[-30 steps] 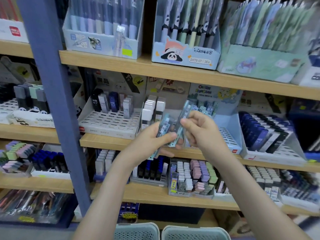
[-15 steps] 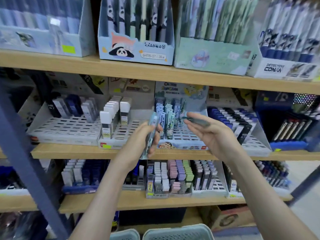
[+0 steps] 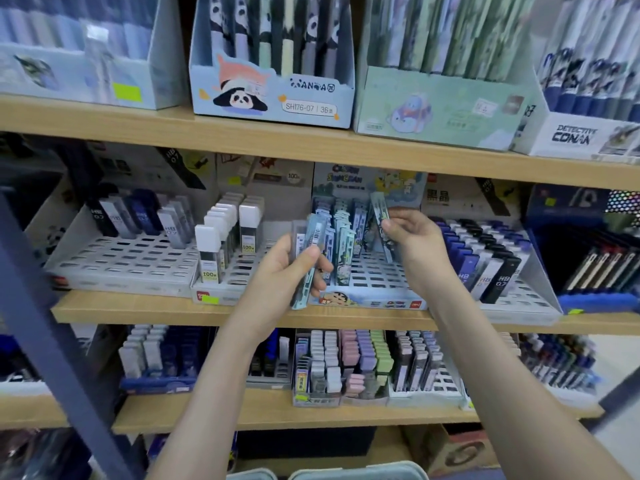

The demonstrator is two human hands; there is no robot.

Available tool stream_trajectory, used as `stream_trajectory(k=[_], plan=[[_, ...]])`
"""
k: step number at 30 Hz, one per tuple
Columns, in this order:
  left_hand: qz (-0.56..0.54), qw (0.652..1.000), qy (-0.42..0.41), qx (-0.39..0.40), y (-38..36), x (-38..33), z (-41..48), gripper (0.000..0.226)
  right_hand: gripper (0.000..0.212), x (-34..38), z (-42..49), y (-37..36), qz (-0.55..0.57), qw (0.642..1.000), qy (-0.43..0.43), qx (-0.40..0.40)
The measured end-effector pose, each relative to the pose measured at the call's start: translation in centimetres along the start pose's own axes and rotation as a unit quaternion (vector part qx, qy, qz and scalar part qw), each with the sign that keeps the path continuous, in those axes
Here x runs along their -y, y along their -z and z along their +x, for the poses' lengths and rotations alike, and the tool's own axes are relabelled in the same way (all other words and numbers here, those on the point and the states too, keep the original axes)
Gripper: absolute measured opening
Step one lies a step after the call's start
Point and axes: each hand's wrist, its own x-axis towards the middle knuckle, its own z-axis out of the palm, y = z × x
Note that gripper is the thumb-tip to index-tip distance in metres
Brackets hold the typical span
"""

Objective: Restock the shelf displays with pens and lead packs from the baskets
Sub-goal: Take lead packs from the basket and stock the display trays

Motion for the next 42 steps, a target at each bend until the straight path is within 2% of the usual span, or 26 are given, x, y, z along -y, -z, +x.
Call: stream_trajectory(k=[6, 12, 14, 17, 20, 26, 31, 35, 39, 42], plan=[[0.003, 1.000, -0.025, -0.014, 0.4, 0.3, 0.3, 0.010, 0.015, -0.3, 0.8, -1.0, 0.057, 0.997, -0.048, -0.022], [-0.003, 1.000, -0.020, -0.018, 0.6, 0.6, 0.4, 0.008, 0.025, -0.7, 1.4, -1.6, -0.004, 0.997, -0.031, -0.077], [-0.002, 1.000, -0.013, -0.019, 0.6, 0.7, 0.4, 0.008, 0.010, -0.8, 1.7, -1.6, -0.022, 0.996, -0.030, -0.077], [-0.006, 1.000, -0.007, -0.018, 0.6, 0.7, 0.5, 0.008, 0.023, -0.9, 1.7, -1.5, -0.040, 0.995, -0.024, -0.087], [-0.001, 1.000, -0.008, -0.018, 0.6, 0.8, 0.6, 0.009, 0.023, -1.1, 1.7, -1.4, -0.062, 0.993, -0.014, -0.103], [0.000, 1.000, 0.001, -0.008, 0.5, 1.0, 0.6, 0.008, 0.022, -0.6, 2.2, -1.3, -0.135, 0.986, -0.031, -0.090], [-0.001, 1.000, -0.004, -0.005, 0.5, 1.1, 0.8, 0.009, 0.004, -0.4, 2.1, -1.3, -0.181, 0.980, -0.017, -0.081], [0.003, 1.000, -0.008, -0.001, 0.6, 1.2, 0.7, 0.008, 0.007, -0.4, 2.3, -1.6, -0.232, 0.971, -0.005, -0.053], [-0.003, 1.000, -0.010, -0.002, 0.6, 1.2, 0.6, 0.008, 0.008, -0.8, 2.6, -1.3, -0.209, 0.976, -0.022, -0.057], [0.003, 1.000, -0.009, -0.002, 0.6, 1.2, 0.7, 0.008, 0.018, -1.5, 2.5, -1.2, -0.221, 0.974, -0.030, -0.034]])
